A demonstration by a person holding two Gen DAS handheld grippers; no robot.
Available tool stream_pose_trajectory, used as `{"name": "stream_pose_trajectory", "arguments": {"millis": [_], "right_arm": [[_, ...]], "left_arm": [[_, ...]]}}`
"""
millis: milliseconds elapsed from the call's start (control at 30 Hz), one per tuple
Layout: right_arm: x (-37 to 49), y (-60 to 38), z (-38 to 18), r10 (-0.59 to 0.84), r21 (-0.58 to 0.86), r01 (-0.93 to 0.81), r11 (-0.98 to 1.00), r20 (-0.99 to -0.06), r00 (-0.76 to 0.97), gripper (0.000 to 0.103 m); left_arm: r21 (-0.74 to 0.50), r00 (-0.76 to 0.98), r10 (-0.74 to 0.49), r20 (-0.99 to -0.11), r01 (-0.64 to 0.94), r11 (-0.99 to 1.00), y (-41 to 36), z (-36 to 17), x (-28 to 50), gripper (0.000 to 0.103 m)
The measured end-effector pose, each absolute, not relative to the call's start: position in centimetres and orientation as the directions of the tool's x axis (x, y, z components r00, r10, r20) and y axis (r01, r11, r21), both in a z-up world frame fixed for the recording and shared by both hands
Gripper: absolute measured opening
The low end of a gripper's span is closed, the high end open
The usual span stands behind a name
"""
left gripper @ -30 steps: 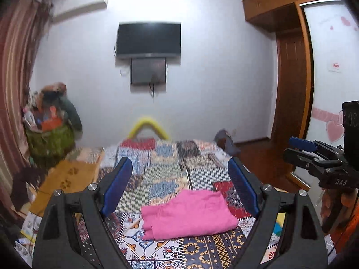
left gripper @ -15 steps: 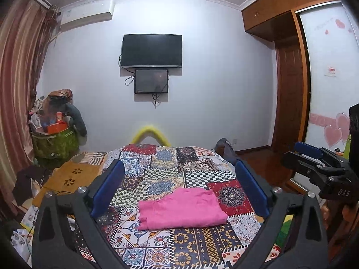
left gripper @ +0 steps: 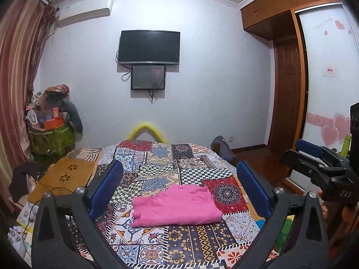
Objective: Fold small clothes
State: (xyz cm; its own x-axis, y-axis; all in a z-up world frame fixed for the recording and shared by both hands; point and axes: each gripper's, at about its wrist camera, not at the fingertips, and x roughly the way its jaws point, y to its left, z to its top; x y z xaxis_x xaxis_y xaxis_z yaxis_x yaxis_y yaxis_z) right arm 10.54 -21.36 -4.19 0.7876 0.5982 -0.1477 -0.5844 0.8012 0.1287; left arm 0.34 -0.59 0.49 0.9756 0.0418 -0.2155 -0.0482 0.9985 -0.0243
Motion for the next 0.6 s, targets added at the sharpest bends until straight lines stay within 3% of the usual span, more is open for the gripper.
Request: {"name": "stream_pose_trajectory", "arguments": {"millis": [600], "right_arm": [[10.42,-21.32,-4.03,0.595,0.130,-0.581,0.804,-0.159,0.788,0.100]], "left_arm": [[-0.034,0.974,0.028,-0.223,-0.036,0.999,-0.34,0.43,0.79,0.103]]}}
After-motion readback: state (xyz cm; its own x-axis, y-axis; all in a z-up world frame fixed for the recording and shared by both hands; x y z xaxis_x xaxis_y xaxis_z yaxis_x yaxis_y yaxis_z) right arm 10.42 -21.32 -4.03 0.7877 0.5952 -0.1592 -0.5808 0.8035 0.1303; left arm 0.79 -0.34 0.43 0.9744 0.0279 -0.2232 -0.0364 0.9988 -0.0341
